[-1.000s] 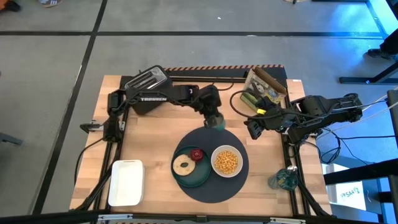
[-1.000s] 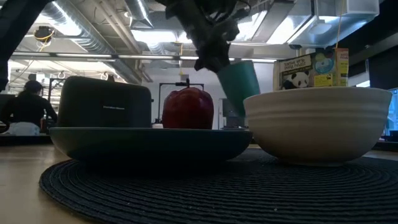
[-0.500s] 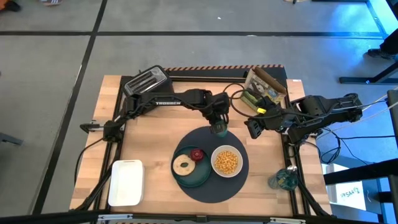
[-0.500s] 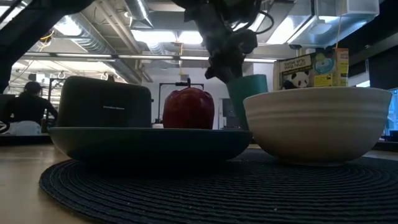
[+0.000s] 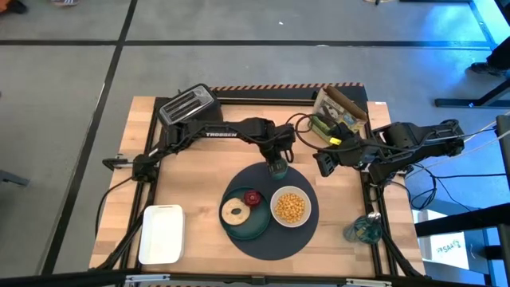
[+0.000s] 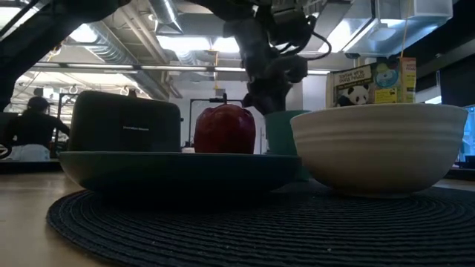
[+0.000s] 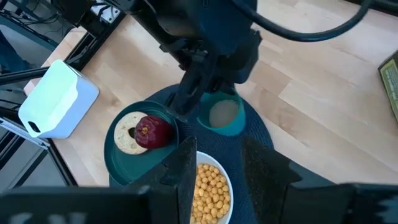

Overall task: Arrange a breakfast setting
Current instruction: Put the blue glass on the dark blue placemat to the top of the white bowl, then adjust the green plate

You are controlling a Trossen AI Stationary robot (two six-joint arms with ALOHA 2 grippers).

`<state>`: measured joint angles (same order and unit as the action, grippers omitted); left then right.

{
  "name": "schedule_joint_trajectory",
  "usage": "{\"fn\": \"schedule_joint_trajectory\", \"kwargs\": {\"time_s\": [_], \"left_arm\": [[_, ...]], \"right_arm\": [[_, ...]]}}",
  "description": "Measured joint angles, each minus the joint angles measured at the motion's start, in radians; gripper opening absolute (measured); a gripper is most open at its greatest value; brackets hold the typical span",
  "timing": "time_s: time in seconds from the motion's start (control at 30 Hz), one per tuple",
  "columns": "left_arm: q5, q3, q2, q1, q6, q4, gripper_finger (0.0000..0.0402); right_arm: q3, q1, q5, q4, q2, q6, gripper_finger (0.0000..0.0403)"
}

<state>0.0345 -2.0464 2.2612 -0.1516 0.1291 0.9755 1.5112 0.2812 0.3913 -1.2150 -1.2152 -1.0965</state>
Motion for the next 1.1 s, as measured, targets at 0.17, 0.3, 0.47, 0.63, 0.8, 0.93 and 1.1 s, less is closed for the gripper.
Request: {"fn": "schedule_joint_trajectory", "kwargs": {"time_s": [0.17,0.3,0.47,0.63,0.8,0.93,1.1], "left_arm": [[0.017,0.000,0.007,0.000,-0.006,0.028,0.0039],[0.013,0.000,0.008,0.000,-0.005,0.020,0.0064],[0.010,-0.013,0.006,-0.003,-0.005,0.048,0.0094],[0.006,-0.133,0.002,-0.019,-0.013,0.211,0.0131],[0.010,-0.292,0.001,-0.016,-0.074,0.438,0.0159],[0.011,-0.267,-0.062,0.003,-0.086,0.567,0.0166],[0.002,-0.074,-0.253,0.052,-0.035,0.460,0.0166]], "right_arm": [[0.000,0.000,0.000,0.001,0.000,-0.002,0.0115],[0.000,0.000,0.000,0.001,0.000,-0.002,0.0115],[0.000,0.000,0.000,0.001,0.000,0.001,0.0115],[0.000,0.000,0.001,0.001,0.000,0.008,0.0115],[0.000,0.000,0.001,0.000,0.000,0.022,0.0115],[0.000,0.000,0.001,-0.027,0.000,0.022,0.0115],[0.000,0.001,0.025,-0.087,0.000,0.005,0.0115]]}}
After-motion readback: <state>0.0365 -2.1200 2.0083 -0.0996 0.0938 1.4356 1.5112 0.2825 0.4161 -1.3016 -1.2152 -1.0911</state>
